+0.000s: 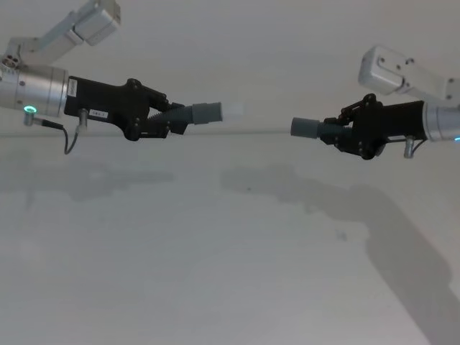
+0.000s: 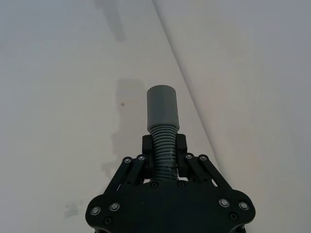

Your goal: Use both hands to pick up one end of the pipe from the table, align the ends, and insert them.

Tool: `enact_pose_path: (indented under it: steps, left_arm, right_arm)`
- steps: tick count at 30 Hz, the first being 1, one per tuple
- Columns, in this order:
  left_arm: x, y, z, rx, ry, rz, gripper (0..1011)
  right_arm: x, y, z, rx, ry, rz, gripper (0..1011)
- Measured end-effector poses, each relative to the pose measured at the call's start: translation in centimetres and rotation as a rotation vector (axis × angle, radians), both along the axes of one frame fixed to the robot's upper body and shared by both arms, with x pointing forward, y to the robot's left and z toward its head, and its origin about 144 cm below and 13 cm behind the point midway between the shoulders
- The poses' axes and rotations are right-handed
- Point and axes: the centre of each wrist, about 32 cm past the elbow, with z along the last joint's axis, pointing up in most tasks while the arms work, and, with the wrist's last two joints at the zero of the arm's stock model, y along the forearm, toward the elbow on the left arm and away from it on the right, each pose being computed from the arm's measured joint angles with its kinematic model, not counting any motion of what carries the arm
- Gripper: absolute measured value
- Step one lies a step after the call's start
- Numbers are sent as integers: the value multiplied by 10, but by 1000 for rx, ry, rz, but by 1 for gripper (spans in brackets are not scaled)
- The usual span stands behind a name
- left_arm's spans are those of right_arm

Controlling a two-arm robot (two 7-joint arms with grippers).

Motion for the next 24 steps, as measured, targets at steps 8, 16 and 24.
enact_pose_path:
  steps: [8,16,24]
  left_arm:
    - [0,1,1,8,-8,-6,313]
    - [0,2,1,12,-11,-9,313]
    - [0,2,1,15,-14,-10,313]
  right_arm:
    - [-3,-3,10,1,9,28,244]
    - [-1,1,21,-3,-6,64,244]
    - [6,10,33,-27,-18,117,244]
